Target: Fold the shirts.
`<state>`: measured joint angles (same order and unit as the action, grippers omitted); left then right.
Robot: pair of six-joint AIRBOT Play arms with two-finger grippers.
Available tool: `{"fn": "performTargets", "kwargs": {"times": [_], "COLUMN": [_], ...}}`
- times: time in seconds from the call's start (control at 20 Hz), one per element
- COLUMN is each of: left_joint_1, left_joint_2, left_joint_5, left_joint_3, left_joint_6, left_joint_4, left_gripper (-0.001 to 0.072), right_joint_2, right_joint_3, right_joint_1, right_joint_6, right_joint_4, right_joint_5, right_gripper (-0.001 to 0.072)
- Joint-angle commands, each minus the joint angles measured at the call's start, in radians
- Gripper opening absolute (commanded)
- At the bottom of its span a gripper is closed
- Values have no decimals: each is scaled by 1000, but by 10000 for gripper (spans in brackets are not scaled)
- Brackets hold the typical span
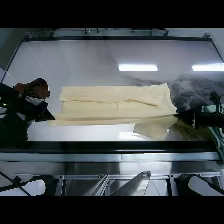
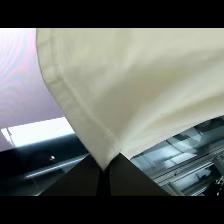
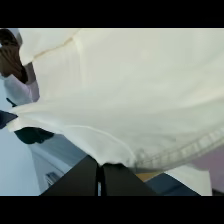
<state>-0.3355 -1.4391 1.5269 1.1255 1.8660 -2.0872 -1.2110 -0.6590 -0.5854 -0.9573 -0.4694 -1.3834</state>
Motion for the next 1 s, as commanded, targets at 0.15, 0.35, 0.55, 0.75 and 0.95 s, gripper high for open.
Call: {"fn": "performTargets", "kwargs": {"times": [0.15, 0.35, 0.55, 0.75, 0.95], "left_joint_1": [2, 6, 56, 105, 121], "left_joint_2": [-181, -363, -552, -711, -802], "left_joint_5": [21, 18, 14, 11, 27], "left_joint_3": [291, 476, 654, 818, 919], "left_joint_6": [-21, -44, -53, -61, -106], "left_joint_4": [-173, -193, -193, -190, -191], "left_gripper": [21, 21, 20, 13, 15], "right_joint_2": [-196, -394, -549, -613, -629], "right_joint_3": [-198, -373, -497, -512, -512], "right_joint_1": [169, 222, 249, 264, 263], "right_joint_6": [69, 69, 73, 115, 125], "right_joint_4": [209, 224, 224, 220, 200], "right_joint_5": [242, 322, 369, 433, 438], "right_gripper": [18, 18, 18, 18, 19]}}
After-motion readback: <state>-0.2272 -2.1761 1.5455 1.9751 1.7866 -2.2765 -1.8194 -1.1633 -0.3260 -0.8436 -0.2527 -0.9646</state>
